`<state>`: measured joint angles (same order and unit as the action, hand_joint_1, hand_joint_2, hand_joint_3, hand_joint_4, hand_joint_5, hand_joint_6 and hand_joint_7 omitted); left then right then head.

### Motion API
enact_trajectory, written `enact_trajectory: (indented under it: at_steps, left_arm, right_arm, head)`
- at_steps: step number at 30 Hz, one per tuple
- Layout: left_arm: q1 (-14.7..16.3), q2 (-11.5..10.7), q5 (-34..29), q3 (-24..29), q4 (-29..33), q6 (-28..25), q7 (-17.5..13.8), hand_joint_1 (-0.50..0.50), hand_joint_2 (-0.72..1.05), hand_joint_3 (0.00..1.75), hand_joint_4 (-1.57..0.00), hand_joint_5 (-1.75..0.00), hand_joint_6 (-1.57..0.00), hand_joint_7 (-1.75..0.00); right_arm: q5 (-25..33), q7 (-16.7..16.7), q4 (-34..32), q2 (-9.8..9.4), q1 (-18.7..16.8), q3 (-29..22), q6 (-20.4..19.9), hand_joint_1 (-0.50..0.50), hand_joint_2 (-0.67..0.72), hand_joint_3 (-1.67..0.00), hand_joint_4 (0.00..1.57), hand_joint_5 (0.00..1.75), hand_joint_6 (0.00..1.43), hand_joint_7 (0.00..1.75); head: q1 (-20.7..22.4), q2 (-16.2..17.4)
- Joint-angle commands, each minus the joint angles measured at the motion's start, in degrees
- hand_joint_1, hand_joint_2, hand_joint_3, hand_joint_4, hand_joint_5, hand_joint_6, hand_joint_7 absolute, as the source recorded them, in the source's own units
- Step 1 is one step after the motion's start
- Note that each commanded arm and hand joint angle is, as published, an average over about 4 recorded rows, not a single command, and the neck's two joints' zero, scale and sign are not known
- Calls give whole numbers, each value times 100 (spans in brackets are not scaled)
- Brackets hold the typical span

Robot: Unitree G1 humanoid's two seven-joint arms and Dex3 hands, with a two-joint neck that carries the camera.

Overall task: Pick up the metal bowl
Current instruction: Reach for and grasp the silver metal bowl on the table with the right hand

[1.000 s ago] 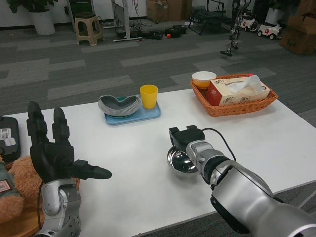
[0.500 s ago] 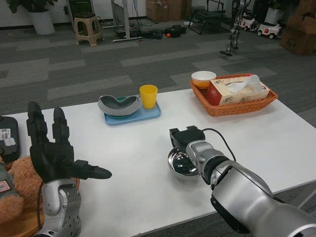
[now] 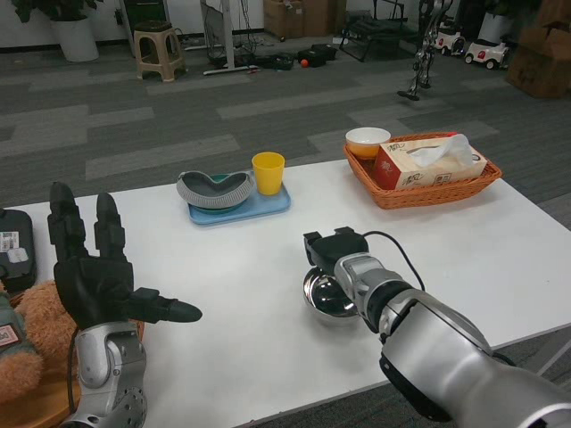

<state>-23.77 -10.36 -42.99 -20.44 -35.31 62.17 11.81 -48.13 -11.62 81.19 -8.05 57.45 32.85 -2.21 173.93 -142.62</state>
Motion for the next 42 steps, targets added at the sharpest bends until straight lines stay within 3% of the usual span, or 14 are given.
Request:
enact_trajectory:
  at_steps: [1,8,24,42]
  left_arm:
    - [21,-30,-17,33,15,15,23,-48,-72,0,0,0,0,0]
    - [24,-28,-17,31,15,15,23,-48,-72,0,0,0,0,0]
    - [39,-32,-17,44,15,15,23,-48,-72,0,0,0,0,0]
    - [37,-34,-17,40,10,15,23,-48,-72,0,0,0,0,0]
  right_arm:
    - [60,63,-12,14,21,44,-16,-46,66,0,3,175,0,119]
    - [179,109,-60,32,12,263,-29,-46,66,0,3,165,0,126]
    - [348,243,-148,76,12,982,-121,-46,66,0,3,165,0,126]
    - [414,424,-31,39,-138,1057,-86,-46,69,-6,3,175,0,124]
  head:
    - [-9,8]
    - [-8,25]
    - [4,-5]
    - [10,28]
